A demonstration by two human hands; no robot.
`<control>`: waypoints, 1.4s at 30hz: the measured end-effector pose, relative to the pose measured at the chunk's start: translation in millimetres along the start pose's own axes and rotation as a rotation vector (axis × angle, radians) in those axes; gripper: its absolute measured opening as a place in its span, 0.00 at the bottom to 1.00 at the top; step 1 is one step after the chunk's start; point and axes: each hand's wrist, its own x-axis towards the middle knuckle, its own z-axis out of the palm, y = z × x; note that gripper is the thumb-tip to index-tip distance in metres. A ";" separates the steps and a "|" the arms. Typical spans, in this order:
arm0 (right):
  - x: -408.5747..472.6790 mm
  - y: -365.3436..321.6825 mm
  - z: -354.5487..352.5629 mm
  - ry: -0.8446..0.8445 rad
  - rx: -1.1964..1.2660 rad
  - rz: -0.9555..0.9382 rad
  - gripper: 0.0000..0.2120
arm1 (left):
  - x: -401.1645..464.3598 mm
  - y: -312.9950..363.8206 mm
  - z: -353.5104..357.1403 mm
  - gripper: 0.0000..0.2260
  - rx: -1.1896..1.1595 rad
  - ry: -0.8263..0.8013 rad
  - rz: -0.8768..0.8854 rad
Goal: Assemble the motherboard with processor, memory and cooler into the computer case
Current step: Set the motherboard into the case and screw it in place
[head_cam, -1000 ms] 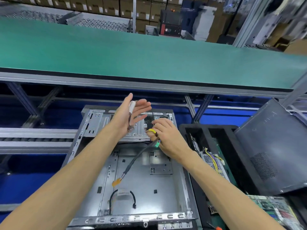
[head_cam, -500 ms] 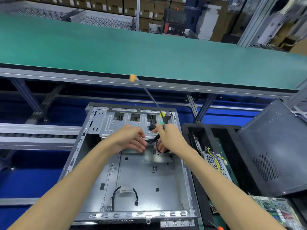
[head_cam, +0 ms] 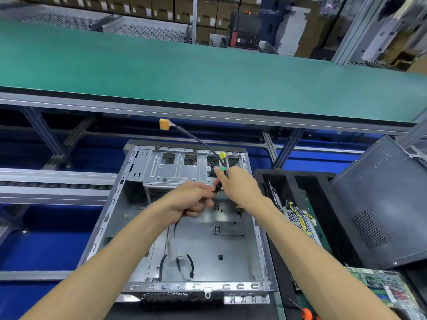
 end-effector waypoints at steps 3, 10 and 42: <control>9.0 -3.3 -3.1 -0.058 0.213 0.072 0.16 | -4.1 1.0 -20.7 0.10 0.246 0.109 0.082; 15.7 -2.2 -0.6 -0.153 0.859 0.288 0.15 | 8.7 3.7 -35.5 0.04 0.468 0.385 0.307; 46.0 -10.1 6.5 -0.215 0.675 0.386 0.10 | 66.1 2.7 -73.8 0.07 0.740 0.544 0.403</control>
